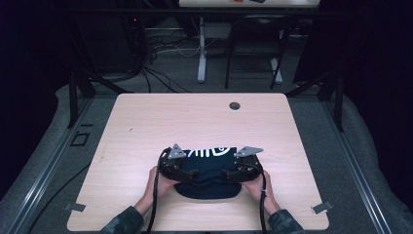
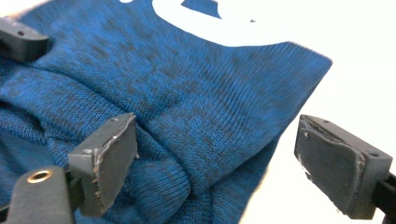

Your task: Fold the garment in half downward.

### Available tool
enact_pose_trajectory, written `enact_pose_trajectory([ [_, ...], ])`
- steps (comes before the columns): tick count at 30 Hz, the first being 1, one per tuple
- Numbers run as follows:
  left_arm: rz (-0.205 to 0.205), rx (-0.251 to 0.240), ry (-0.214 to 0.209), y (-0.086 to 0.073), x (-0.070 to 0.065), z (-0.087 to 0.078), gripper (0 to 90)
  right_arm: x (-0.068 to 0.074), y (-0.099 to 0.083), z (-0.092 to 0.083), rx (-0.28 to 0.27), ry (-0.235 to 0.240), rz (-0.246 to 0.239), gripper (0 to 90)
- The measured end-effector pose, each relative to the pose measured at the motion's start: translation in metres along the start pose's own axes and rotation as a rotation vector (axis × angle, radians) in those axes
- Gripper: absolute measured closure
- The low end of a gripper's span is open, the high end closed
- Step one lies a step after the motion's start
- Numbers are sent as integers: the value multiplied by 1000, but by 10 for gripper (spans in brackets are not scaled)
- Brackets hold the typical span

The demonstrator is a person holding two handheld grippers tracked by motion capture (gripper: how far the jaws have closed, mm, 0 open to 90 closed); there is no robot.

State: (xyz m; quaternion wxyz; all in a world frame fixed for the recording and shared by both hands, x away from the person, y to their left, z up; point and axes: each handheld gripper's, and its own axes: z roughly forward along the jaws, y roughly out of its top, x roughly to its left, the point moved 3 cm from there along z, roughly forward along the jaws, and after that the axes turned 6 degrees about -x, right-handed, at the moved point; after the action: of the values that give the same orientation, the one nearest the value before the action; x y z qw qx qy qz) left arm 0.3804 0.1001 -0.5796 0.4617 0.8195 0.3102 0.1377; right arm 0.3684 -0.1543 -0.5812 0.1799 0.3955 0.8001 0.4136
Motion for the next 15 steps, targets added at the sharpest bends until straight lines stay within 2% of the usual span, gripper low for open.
enact_pose_trajectory([
  [2, -2, -42, 13, 5, -1, -8, 159, 0, 5, -10, -42, 6, 12, 141],
  [4, 10, -31, 13, 6, -3, -10, 156, 2, 7, -15, -60, -6, 10, 145],
  [5, 23, -3, 14, 4, -4, -9, 156, 3, 7, -14, -57, -2, 10, 146],
  [7, 64, 58, 33, -2, -6, -4, 158, 4, 2, -8, 4, -6, -7, 149],
  [9, 92, 88, 65, -9, -7, -4, 155, 5, -7, 0, 80, -28, -43, 144],
  [10, 105, 95, 84, -13, -7, -5, 151, 6, -12, 1, 101, -35, -59, 144],
  [12, 122, 108, 114, -20, -5, -8, 150, 5, -19, 2, 92, -17, -33, 143],
  [15, 112, 114, 118, -25, -3, -9, 150, 3, -23, -1, 113, -12, -39, 145],
])
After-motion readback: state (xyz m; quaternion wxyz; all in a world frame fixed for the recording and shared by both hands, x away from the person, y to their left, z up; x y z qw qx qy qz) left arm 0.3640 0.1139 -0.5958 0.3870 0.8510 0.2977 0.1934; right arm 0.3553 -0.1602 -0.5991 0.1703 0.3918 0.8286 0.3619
